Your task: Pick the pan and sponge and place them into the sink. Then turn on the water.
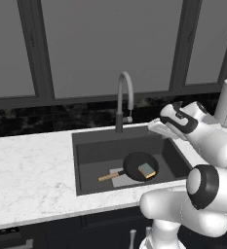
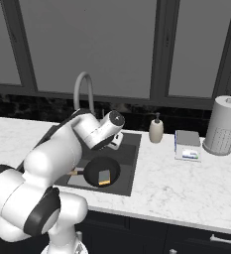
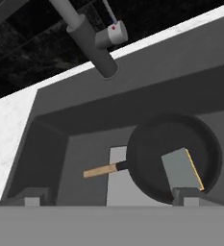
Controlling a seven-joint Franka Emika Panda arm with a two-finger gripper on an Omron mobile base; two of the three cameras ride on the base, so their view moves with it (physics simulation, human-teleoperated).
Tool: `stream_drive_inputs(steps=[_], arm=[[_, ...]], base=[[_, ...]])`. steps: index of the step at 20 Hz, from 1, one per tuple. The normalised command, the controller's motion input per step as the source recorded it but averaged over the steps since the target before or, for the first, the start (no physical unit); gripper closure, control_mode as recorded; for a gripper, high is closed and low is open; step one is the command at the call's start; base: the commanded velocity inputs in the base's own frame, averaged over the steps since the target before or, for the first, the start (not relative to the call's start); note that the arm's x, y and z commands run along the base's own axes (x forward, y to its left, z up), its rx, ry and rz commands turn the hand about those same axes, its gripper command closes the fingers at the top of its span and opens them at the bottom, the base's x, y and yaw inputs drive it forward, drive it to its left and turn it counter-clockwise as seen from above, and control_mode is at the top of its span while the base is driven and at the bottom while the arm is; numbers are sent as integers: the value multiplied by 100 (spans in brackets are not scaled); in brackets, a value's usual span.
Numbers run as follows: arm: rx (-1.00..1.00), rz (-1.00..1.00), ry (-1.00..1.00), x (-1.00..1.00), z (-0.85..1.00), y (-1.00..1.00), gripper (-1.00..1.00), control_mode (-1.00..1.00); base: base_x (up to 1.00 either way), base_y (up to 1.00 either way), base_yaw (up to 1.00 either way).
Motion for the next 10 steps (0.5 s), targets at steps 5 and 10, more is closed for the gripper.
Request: stream_drive_inputs(steps=[5, 10], arm=[[7, -1, -3, 13, 0, 7, -100, -100], [6, -2, -6, 22, 0, 17, -100, -100]], base=[[0, 0, 0], [0, 0, 0]])
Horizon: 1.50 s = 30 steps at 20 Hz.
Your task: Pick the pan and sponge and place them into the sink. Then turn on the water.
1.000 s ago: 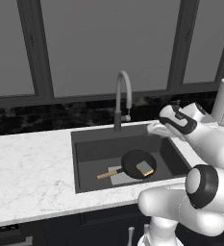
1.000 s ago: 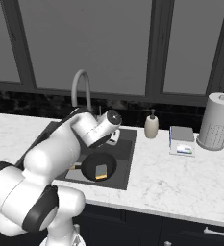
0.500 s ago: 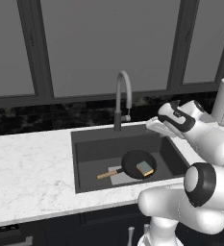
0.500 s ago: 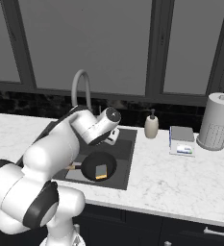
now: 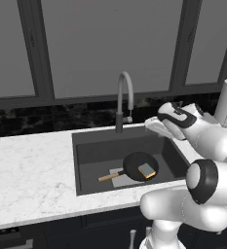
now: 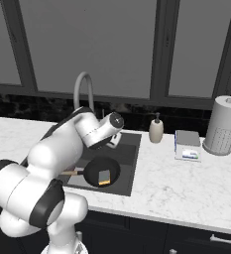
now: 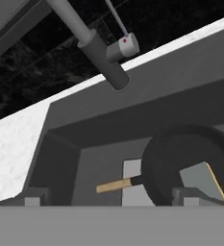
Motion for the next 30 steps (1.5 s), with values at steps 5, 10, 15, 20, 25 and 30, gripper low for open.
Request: stream_drive_inputs(steps=[5, 10, 15, 20, 25, 30], arm=[[9, 0, -10, 27, 0, 11, -100, -100], [16, 0, -11, 31, 0, 0, -100, -100], [9, -3, -10, 25, 0, 1, -100, -100], [4, -5, -2, 24, 0, 1, -100, -100], [6, -11, 0, 21, 0, 0, -100, -100], [4, -9, 0, 23, 0, 2, -100, -100]], base=[[0, 0, 0], [0, 0, 0], [0, 0, 0], [0, 0, 0], [0, 0, 0], [0, 0, 0]])
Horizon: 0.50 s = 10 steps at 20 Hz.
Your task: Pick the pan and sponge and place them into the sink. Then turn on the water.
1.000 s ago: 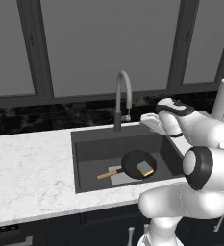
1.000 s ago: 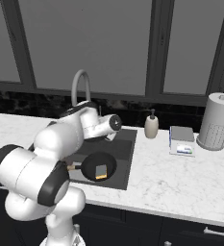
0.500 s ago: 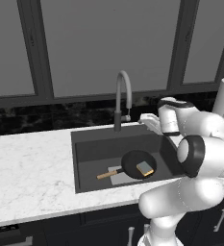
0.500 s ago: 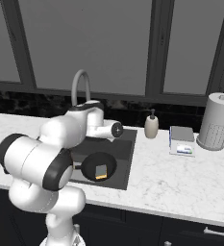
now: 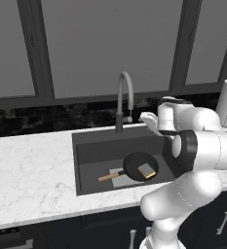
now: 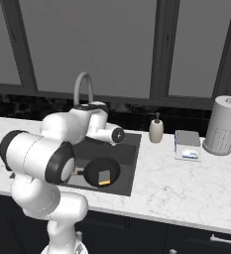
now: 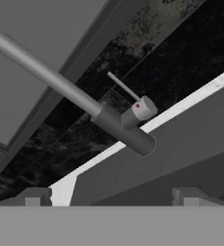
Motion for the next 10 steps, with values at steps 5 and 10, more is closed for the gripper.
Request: stream_drive_inputs(steps=[5, 10], arm=[[1, -7, 0, 16, 0, 10, -100, -100], [3, -6, 0, 29, 0, 1, -100, -100]], base=[[0, 0, 0], [0, 0, 0]])
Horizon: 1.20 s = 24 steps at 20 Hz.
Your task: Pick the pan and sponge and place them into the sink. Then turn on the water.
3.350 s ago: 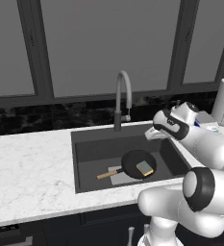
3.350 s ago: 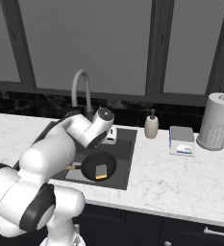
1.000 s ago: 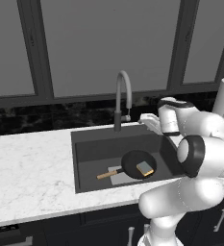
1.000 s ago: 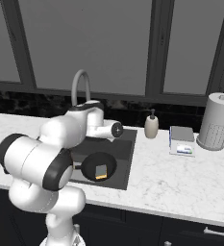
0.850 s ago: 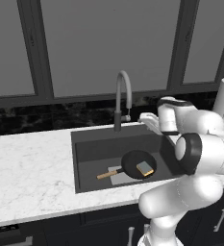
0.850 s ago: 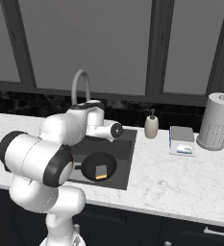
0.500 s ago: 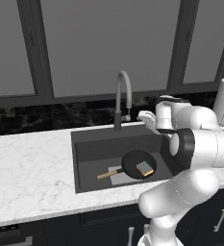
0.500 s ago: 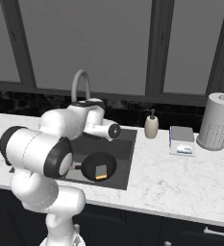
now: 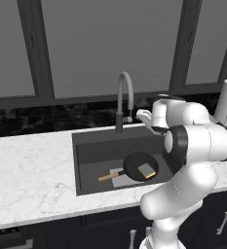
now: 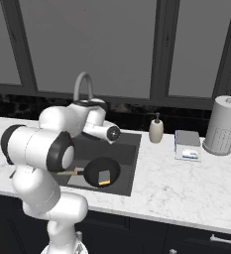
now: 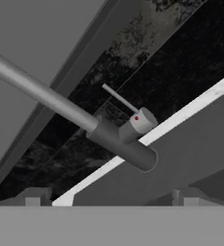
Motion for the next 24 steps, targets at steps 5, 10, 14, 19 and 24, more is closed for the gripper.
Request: stream_drive_inputs(steps=[5, 10, 14, 19, 24], arm=[[1, -6, 0, 35, 0, 0, -100, -100], [0, -3, 0, 21, -11, 3, -100, -100], [0, 0, 0, 12, -17, 13, -100, -100], [0, 0, 1, 18, -9, 7, -100, -100], [2, 0, 6, 32, 0, 0, -100, -100]], base=[[0, 0, 0], [0, 0, 0], [0, 0, 0], [0, 0, 0], [0, 0, 0]])
